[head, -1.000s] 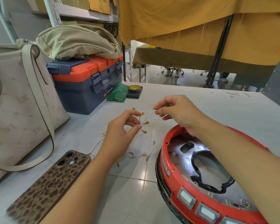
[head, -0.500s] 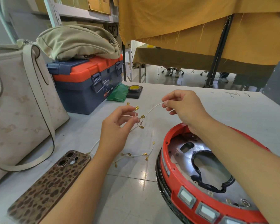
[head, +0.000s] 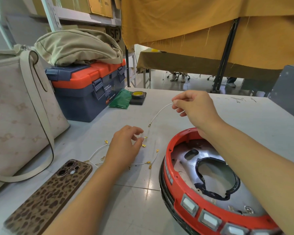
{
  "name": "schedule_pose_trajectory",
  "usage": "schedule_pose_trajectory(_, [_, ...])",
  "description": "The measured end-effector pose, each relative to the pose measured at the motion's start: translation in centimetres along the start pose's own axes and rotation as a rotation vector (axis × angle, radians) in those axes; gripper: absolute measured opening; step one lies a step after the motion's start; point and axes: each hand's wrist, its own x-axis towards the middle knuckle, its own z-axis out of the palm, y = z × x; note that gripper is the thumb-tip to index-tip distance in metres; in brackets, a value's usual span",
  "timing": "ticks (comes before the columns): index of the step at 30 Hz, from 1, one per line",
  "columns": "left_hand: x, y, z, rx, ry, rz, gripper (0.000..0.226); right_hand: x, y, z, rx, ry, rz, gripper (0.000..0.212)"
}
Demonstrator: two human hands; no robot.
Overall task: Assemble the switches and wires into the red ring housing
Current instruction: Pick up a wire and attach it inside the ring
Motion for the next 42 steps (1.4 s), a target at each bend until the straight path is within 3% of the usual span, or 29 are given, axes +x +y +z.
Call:
schedule_pose_trajectory(3, [0.1,0.5,-0.5,-0.022,0.091,0.037,0.015,-0.5,-0.2,-0.7,0.016,-0.048,-0.001,0.012])
schedule_pose_trajectory(8, [-0.3,2.6,-1.8,-0.286,0.178,-0.026,0.014,-1.7,-0.4,-2.1,0.054,-0.128,-0.007,0.01])
schedule_pose_trajectory(14, [-0.3,6.9,-3.0,-0.292,-0.003,0.125,0.016,-3.5,-0.4,-3.4,0.114,-0.269,0.006,0.014])
schedule_pose_trajectory(18, [-0.7,9.6,-2.5,-0.267,-0.037,0.238,0.018,-4.7,-0.6,-4.2,0.172,-0.319,0.019,0.015])
schedule_pose_trajectory(29, [-1.6,12.6,-0.9,-0.2,-0.042,0.3,0.01,-6.9,-0.2,-7.7,0.15,-0.379,0.039,0.018])
schedule_pose_trajectory(33, [-1.6,12.9,-0.3,-0.255,-0.074,0.221,0.009,-6.9,0.1,-9.2,0.121,-0.388,0.029,0.021])
schedule_pose_trajectory(38, [-1.6,13.0,0.1,-0.459,-0.167,0.039,0.013,-5.2,2.3,-11.7,-0.452,-0.13,-0.167,0.022])
schedule_pose_trajectory(42, [-1.6,12.9,0.3,-0.561,-0.212,-0.037,0.009,-4.0,4.6,-12.5,-0.849,-0.299,-0.073,0.04])
